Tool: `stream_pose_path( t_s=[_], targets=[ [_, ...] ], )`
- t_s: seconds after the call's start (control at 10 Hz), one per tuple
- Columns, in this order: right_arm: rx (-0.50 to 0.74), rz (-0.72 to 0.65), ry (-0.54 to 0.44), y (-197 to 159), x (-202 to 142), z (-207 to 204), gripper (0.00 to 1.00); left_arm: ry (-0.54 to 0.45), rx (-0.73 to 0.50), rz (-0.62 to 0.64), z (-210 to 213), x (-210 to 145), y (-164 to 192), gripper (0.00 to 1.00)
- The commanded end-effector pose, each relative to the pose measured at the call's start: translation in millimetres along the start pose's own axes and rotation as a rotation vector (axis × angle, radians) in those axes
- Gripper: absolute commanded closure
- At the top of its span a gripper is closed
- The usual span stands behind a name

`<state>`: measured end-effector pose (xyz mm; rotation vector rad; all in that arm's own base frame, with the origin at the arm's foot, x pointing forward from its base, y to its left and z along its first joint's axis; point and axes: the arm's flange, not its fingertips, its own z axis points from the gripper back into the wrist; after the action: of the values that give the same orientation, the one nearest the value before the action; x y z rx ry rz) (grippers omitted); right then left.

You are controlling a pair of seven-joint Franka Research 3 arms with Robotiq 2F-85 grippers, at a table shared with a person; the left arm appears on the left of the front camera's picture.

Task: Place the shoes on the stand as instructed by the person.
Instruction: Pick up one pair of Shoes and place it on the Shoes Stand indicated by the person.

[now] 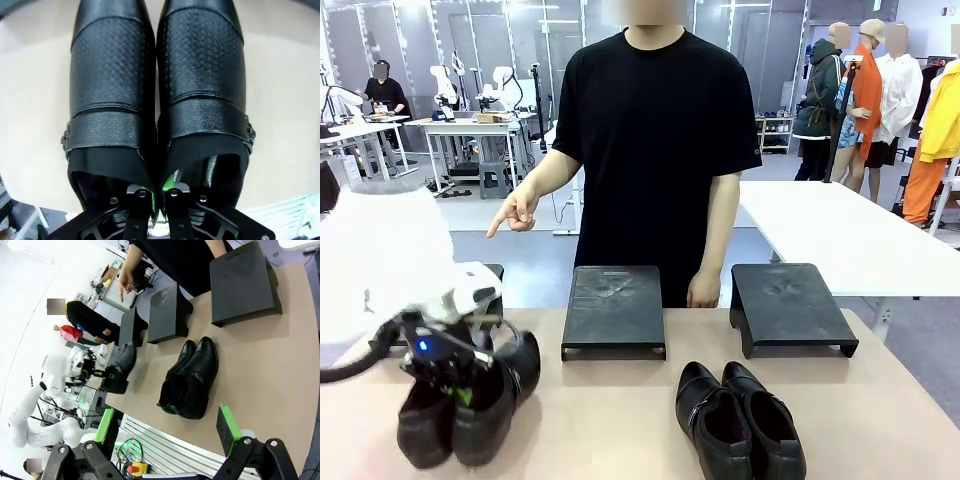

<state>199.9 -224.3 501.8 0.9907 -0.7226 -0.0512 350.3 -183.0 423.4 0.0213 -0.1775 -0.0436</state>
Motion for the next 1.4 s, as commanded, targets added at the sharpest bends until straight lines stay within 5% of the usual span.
stream_pose_path(
  t_s=[0.0,0.4,0.8,0.9,1.1,1.3],
  targets=[
    [0.009,0.022,-0.006,0.8,0.6,1.0,0.00,-0.082,0.012,-0.041,62.9,10.7,21.6,1.00],
    [0.009,0.022,-0.006,0.8,0.6,1.0,0.00,-0.159,-0.019,-0.063,96.7,16.2,48.9,1.00],
    [0.009,0.022,-0.006,0.8,0.6,1.0,0.00,-0.113,-0.034,-0.036,91.6,16.0,44.1,1.00],
    [0.009,0.022,-0.006,0.8,0.6,1.0,0.00,-0.102,-0.031,-0.042,85.8,15.0,47.2,0.93],
    [0.009,0.022,-0.006,0.8,0.6,1.0,0.00,-0.240,-0.042,-0.048,92.1,47.9,74.0,0.93],
    [0.009,0.022,-0.006,0.8,0.6,1.0,0.00,-0.239,-0.030,-0.071,89.9,78.6,97.1,0.93]
  ],
)
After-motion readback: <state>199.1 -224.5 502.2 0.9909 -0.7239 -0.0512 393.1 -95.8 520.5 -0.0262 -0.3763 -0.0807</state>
